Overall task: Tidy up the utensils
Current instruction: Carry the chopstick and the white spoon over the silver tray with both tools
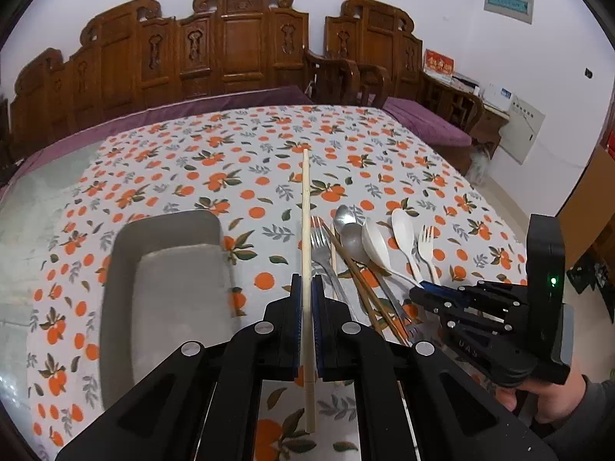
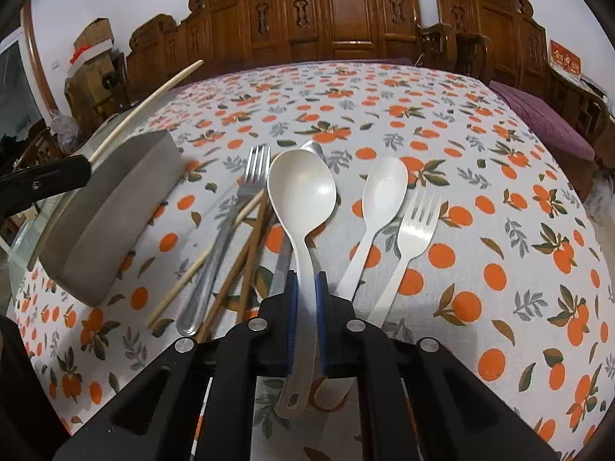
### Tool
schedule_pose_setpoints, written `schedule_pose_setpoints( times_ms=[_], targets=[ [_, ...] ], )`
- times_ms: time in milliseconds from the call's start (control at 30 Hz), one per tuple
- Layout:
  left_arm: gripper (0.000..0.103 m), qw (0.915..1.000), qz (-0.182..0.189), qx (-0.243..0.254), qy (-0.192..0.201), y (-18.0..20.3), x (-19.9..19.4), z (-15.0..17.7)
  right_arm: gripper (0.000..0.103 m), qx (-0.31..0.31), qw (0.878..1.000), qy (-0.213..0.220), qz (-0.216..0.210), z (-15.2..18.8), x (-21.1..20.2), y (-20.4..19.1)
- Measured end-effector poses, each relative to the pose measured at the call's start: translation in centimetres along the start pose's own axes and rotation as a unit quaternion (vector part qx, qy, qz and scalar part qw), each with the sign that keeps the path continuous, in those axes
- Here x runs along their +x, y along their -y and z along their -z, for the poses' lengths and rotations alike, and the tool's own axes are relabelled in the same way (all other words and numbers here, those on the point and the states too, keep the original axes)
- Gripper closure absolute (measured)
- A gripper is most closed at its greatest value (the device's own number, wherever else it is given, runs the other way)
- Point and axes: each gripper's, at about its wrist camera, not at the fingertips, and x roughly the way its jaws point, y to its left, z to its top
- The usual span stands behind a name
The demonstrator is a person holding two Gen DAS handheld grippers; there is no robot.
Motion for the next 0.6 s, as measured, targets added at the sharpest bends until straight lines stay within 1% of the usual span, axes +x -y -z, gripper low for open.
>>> schedule_pose_setpoints(
  times_ms=[167,300,433,600],
  targets=[
    [0.099,0.9999,-0.008,-0.005,0.009,-1.2,-1.7,0.4,0.092,0.001,1.0,0.019,-0.014,-0.5,-1.3,-0.8],
    [0.099,0.9997,-0.019,-0.013,0.008,-2.9,-2.6,0.8,0.092,-0.003,0.999,0.031,-0.023,-1.1,-2.4,-1.8],
    [0.099,0.9995,-0.021,-0.023,-0.001,-4.7,-2.9,1.1,0.092,-0.009,0.999,0.04,-0.035,-1.8,-3.8,-3.3],
    [0.099,0.999,-0.022,-0.035,-0.017,-6.8,-2.1,1.3,0.092,-0.018,0.998,0.041,-0.053,-2.5,-5.0,-5.6]
  ],
)
